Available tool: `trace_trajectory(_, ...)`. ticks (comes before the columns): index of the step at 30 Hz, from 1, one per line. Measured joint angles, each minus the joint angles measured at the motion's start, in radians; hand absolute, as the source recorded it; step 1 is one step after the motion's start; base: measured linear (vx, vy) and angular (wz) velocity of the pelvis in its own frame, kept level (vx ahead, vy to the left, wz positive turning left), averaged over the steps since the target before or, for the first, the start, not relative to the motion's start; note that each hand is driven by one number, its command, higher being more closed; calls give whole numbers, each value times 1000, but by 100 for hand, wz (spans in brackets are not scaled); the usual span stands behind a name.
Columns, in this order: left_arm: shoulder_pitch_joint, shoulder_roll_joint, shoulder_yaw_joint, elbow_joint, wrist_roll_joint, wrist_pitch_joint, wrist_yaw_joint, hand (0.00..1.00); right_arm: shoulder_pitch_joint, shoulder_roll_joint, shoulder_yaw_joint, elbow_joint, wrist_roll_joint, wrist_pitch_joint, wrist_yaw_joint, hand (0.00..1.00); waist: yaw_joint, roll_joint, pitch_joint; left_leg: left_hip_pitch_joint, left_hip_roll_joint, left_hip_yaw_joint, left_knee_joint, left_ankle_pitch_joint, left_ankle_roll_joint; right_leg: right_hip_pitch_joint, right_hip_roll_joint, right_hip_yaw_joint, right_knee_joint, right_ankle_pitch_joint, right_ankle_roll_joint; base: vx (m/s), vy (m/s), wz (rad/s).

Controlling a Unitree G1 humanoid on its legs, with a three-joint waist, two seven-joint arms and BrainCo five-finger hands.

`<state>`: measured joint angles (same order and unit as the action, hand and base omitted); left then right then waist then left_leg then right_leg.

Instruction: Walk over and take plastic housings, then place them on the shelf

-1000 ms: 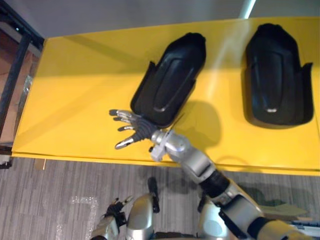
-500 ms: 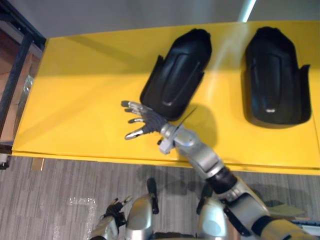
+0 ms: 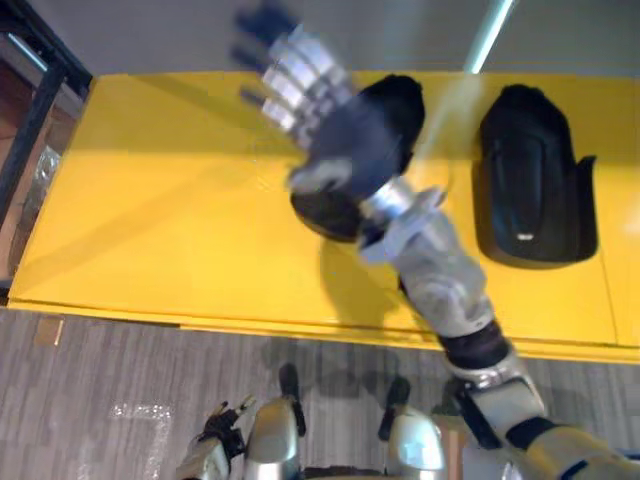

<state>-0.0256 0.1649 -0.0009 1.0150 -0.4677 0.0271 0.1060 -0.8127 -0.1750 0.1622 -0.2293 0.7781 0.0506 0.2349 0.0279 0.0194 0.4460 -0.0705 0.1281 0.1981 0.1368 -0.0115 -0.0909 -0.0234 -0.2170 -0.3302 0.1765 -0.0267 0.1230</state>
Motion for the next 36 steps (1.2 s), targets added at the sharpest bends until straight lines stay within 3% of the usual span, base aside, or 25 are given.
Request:
trace_trajectory(3, 5, -3, 24, -9, 13, 7, 0, 0, -35, -47, -84, 0, 30, -14, -39, 0, -1, -6, -3, 4, -3, -9, 2, 0, 0, 26, 2, -9, -31, 15, 3, -9, 17, 7)
trace_trajectory(6, 11, -3, 30, -14, 15, 18, 0, 0, -74, -107, -172, 8, 15, -17, -141, 0, -2, -8, -4, 2, -4, -25, 4, 2, 1, 35, 3, -21, -36, 18, 3, -18, 5, 11)
trace_trajectory(9, 31, -4, 40, -22, 15, 25, 1, 0, -102, -156, -220, 51, -61, -8, -264, 0, -8, -8, -5, 6, -2, -25, 2, 3, 0, 39, 5, -22, -39, 18, 3, 0, 0, 0)
trace_trajectory(13, 52, -3, 40, -29, 13, 40, 0, 0, -123, -225, -270, 165, -251, 19, -448, 0, -12, -7, -5, 10, -5, -20, -28, 20, -1, 24, 4, -17, -35, 18, 2, -1, -2, -2)
trace_trajectory(17, 69, -18, 38, -31, 4, 40, -5, 0, -197, -268, -271, 262, -370, 61, -592, 0, -16, 23, -2, 2, -10, -19, -30, 22, 0, 10, -1, -15, -29, 18, 2, 1, -1, -1)
trace_trajectory(21, 71, -43, 27, -32, -6, 39, -33, 0, -291, -286, -263, 329, -440, 102, -723, 0, -11, 83, 18, 0, -18, -19, -30, 25, 5, -2, -12, -13, -7, 13, 0, 0, 0, 0)
trace_trajectory(27, 84, -55, 28, -33, -5, 37, -49, 0, -301, -290, -237, 390, -448, 169, -756, 0, -9, 89, 19, 0, -18, -21, -43, 35, 2, -31, -19, -8, 42, -14, -4, 0, 0, 0)
trace_trajectory(33, 83, -58, 25, -57, -4, 40, -50, 0, -307, -300, -215, 449, -396, 238, -712, 0, -3, 102, 25, -2, -21, -25, -63, 50, 1, -49, -25, -13, 66, -24, -6, -6, -5, 2)
trace_trajectory(36, 77, -57, 25, -64, -4, 40, -50, 0, -308, -303, -197, 479, -378, 251, -691, 0, -3, 102, 24, -11, -20, -23, -62, 50, 1, -62, -25, -9, 72, -25, -8, 0, 0, 0)
